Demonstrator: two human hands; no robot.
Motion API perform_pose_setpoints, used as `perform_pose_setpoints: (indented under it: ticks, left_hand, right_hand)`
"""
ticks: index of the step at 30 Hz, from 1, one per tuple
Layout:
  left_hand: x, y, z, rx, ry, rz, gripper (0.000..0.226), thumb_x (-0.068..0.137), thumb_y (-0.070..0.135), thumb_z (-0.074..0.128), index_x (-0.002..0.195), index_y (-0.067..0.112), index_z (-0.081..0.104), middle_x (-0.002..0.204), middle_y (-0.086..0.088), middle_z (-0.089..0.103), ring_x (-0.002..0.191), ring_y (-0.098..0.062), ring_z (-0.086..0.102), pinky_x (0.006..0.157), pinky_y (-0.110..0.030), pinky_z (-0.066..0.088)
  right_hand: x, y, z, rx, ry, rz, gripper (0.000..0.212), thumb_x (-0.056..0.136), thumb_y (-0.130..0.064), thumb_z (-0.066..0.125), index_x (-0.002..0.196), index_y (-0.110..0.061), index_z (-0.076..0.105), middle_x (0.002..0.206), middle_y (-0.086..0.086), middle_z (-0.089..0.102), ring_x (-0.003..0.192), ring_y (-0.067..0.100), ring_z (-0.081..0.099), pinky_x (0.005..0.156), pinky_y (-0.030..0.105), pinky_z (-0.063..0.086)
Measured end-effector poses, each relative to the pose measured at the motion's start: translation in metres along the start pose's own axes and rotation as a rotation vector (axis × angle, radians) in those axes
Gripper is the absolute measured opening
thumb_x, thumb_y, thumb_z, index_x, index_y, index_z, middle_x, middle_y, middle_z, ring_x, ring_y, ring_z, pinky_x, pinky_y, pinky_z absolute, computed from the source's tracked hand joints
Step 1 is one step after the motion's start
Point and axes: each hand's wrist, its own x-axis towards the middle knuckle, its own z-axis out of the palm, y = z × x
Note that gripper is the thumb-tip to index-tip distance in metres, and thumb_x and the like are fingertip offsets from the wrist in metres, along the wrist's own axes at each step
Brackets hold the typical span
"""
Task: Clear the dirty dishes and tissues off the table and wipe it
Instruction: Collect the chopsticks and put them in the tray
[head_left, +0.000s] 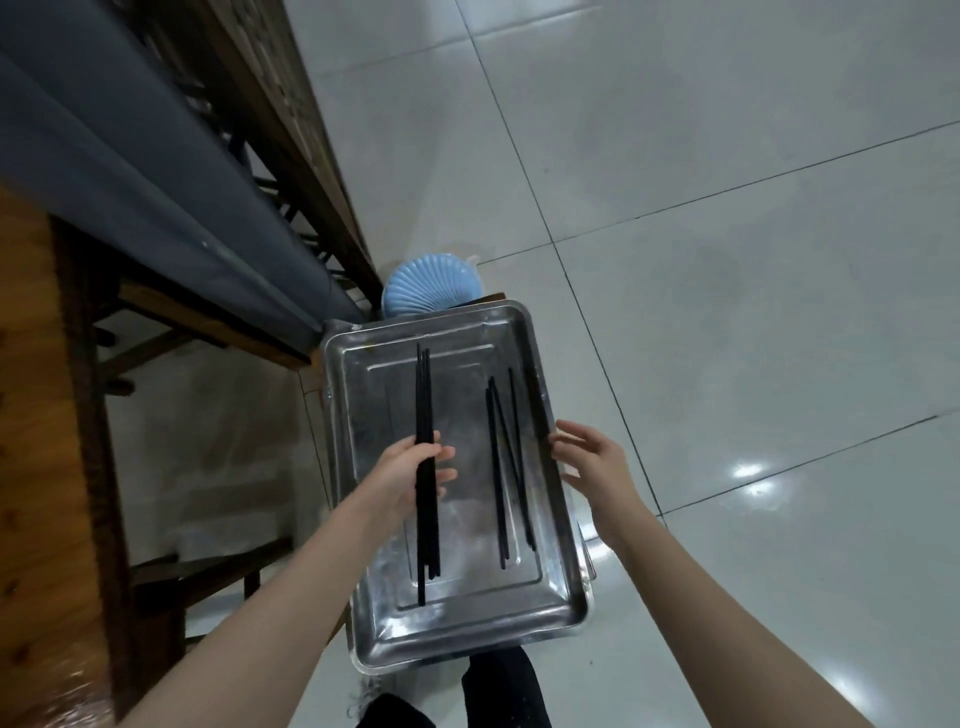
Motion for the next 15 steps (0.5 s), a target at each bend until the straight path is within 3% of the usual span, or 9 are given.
perform_pose_setpoints:
  ticks: [3, 8, 15]
  left_hand:
    - [0.008, -0.004, 0.02, 0.032, -0.007, -0.006, 0.021, 0.099, 0.009, 0.05, 0.119, 0.009, 0.054, 0.101, -0.007, 0.067, 0.074, -0.021, 0.066, 0.061, -0.03, 0.052]
    - [0.033, -0.019, 0.053, 0.051, 0.007, -0.085, 0.018, 0.1, 0.008, 0.048, 0.118, 0.008, 0.052, 0.096, -0.007, 0.064, 0.075, -0.023, 0.062, 0.062, -0.032, 0.045]
    - [0.072, -0.039, 0.078, 0.09, 0.046, -0.152, 0.014, 0.1, 0.008, 0.047, 0.113, 0.008, 0.051, 0.091, -0.005, 0.062, 0.072, -0.019, 0.059, 0.059, -0.028, 0.043]
  right_hand:
    - [-0.001, -0.005, -0.014, 0.09, -0.044, 0.031, 0.019, 0.094, -0.013, 0.055, 0.111, -0.016, 0.062, 0.112, 0.013, 0.067, 0.106, 0.024, 0.063, 0.087, 0.036, 0.05]
    - [0.014, 0.009, -0.035, 0.095, -0.026, 0.079, 0.029, 0.101, -0.029, 0.042, 0.12, -0.018, 0.06, 0.107, 0.005, 0.071, 0.1, 0.017, 0.066, 0.075, 0.03, 0.05]
    - [0.033, 0.03, -0.055, 0.064, -0.009, 0.136, 0.029, 0.101, -0.034, 0.038, 0.116, -0.024, 0.061, 0.105, 0.0, 0.072, 0.1, 0.018, 0.067, 0.083, 0.036, 0.051]
